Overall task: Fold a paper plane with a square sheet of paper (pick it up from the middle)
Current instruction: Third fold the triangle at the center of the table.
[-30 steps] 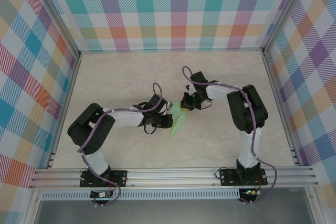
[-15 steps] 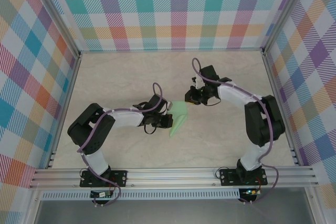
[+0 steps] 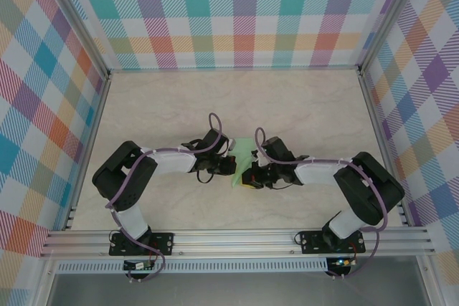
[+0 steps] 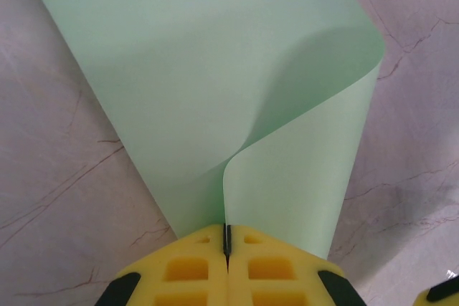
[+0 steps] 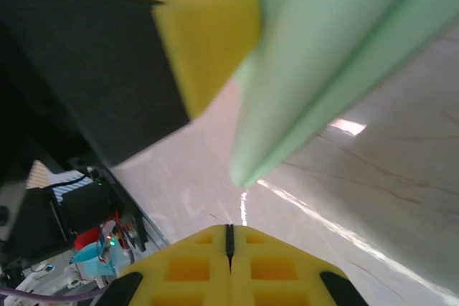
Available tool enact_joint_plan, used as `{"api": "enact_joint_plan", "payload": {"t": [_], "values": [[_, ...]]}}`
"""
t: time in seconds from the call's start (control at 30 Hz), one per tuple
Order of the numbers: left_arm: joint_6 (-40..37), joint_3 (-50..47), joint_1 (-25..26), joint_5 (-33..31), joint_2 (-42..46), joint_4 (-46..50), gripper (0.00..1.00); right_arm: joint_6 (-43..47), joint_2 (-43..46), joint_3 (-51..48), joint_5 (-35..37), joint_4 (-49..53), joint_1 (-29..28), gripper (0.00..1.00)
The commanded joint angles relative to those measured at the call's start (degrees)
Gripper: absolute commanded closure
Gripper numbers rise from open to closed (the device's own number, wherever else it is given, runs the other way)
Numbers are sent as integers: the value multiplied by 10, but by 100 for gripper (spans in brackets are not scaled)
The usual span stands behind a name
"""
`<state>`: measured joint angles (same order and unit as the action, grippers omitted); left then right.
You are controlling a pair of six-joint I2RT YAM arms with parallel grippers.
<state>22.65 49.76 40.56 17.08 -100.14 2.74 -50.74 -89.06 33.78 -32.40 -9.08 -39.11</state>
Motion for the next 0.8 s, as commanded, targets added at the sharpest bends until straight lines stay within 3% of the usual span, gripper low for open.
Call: {"api": "enact_joint_plan", "payload": {"t": [0.0, 0.77], "values": [[-14, -6, -3, 2, -15, 18, 99, -34, -20, 1, -1, -87, -6, 100], [-21, 7, -3, 5, -28, 31, 99, -55, -113, -12, 4, -159, -30, 100]]}}
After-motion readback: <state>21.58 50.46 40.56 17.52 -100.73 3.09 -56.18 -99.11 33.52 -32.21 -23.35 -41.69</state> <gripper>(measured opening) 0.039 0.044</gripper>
